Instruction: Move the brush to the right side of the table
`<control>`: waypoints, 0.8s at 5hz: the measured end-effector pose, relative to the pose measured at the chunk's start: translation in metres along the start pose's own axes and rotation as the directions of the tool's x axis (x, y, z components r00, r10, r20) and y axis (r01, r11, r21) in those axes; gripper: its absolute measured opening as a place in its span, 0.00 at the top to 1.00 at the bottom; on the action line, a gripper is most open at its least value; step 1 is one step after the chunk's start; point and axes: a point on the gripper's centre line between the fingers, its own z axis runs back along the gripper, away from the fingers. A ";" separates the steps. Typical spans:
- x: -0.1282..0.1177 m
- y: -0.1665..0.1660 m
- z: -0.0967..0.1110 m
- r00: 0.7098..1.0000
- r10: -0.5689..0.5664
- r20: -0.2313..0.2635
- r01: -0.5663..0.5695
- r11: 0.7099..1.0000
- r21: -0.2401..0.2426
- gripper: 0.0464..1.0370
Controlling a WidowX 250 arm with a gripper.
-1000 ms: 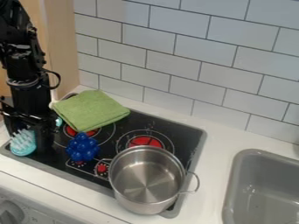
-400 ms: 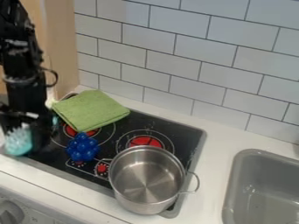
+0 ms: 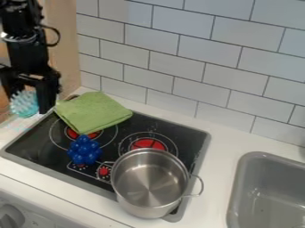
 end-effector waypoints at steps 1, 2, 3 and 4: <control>0.014 -0.026 0.005 0.998 -0.042 0.040 0.045 0.997 -0.066 0.31; 0.034 -0.060 0.016 0.985 -0.150 0.088 0.156 0.985 -0.070 0.31; 0.040 -0.086 0.019 0.965 -0.238 0.105 0.245 0.968 -0.058 0.31; 0.041 -0.112 0.014 0.941 -0.323 0.097 0.330 0.942 -0.064 0.31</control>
